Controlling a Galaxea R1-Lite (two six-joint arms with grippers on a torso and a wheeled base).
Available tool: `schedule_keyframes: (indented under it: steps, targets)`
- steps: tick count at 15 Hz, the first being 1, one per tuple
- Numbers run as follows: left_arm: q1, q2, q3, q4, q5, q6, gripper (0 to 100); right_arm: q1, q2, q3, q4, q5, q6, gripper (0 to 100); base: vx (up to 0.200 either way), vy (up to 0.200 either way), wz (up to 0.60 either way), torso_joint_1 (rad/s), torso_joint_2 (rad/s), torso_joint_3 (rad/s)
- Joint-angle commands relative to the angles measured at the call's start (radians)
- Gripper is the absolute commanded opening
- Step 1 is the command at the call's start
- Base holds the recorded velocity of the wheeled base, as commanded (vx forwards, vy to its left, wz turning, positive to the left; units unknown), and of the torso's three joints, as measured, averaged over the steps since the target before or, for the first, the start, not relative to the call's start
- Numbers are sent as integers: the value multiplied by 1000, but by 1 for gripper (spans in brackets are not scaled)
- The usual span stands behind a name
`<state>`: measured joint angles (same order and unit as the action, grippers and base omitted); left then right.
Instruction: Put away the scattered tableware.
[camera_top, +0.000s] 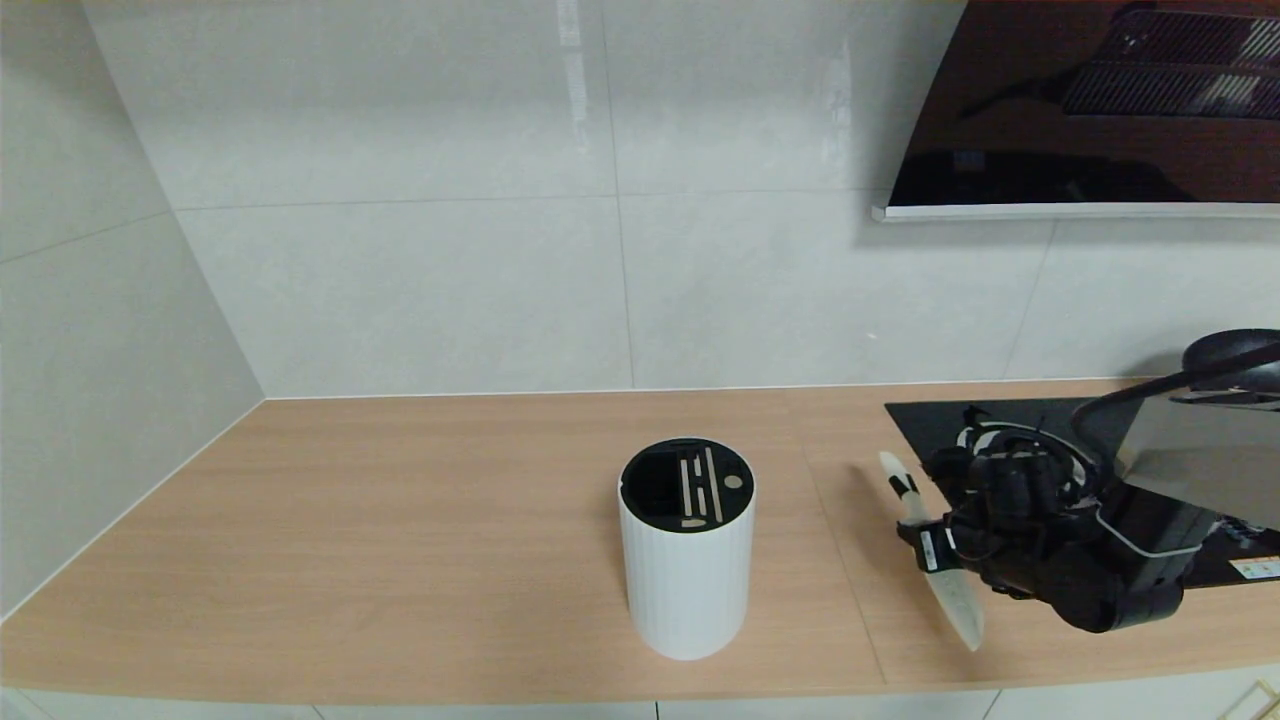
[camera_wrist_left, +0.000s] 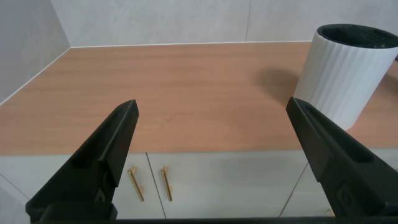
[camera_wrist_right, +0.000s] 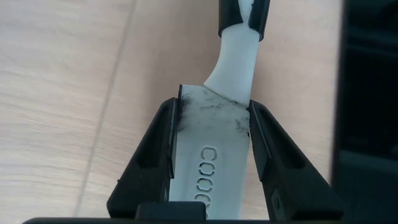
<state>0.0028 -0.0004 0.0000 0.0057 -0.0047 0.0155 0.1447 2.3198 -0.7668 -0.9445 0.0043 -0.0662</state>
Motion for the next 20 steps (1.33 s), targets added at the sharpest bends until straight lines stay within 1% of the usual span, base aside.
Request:
schedule_keyframes:
  steps: [1,2,4,6,8,9,10,11,12,13,14,16,17,18,19,20]
  targets:
    - [0,0,0,0,0,-6,100,0,-114,34,-34,2,2,0,0,0,0,0,0,0]
    - [0,0,0,0,0,-12,100,0,-132,49,-83,0,6,0,0,0,0,0,0,0]
    - [0,0,0,-1,0,-9,100,1,-171,67,-129,5,17,0,0,0,0,0,0,0]
    - [0,0,0,-1,-1,3,100,13,-238,55,-122,-1,16,0,0,0,0,0,0,0]
    - [0,0,0,-3,-1,6,100,23,-323,9,-42,-1,16,0,0,0,0,0,0,0]
    - [-1,0,-38,0,-3,7,100,36,-373,-19,27,-1,16,0,0,0,0,0,0,0]
    - [-15,60,-207,42,-23,-2,100,58,-444,-49,115,0,17,0,0,0,0,0,0,0]
    - [-37,138,-318,82,-52,-3,100,81,-476,-77,145,-1,17,0,0,0,0,0,0,0]
    - [-49,195,-396,102,-75,-3,100,102,-494,-95,164,-3,17,0,0,0,0,0,0,0]
    - [-58,361,-517,126,-140,1,100,158,-525,-126,204,-13,19,0,0,0,0,0,0,0]
    - [-60,467,-588,126,-176,1,100,187,-537,-137,228,-23,19,0,0,0,0,0,0,0]
    - [-63,740,-733,125,-258,1,100,254,-556,-181,279,-40,17,0,0,0,0,0,0,0]
    - [-72,847,-773,119,-288,0,100,286,-566,-200,297,-52,17,0,0,0,0,0,0,0]
    - [-86,889,-785,106,-301,-3,100,302,-570,-204,308,-58,17,0,0,0,0,0,0,0]
    - [-185,999,-782,-7,-313,-28,100,365,-585,-207,331,-73,25,0,0,0,0,0,0,0]
    - [-208,1019,-776,-38,-313,-39,100,375,-586,-206,335,-75,26,0,0,0,0,0,0,0]
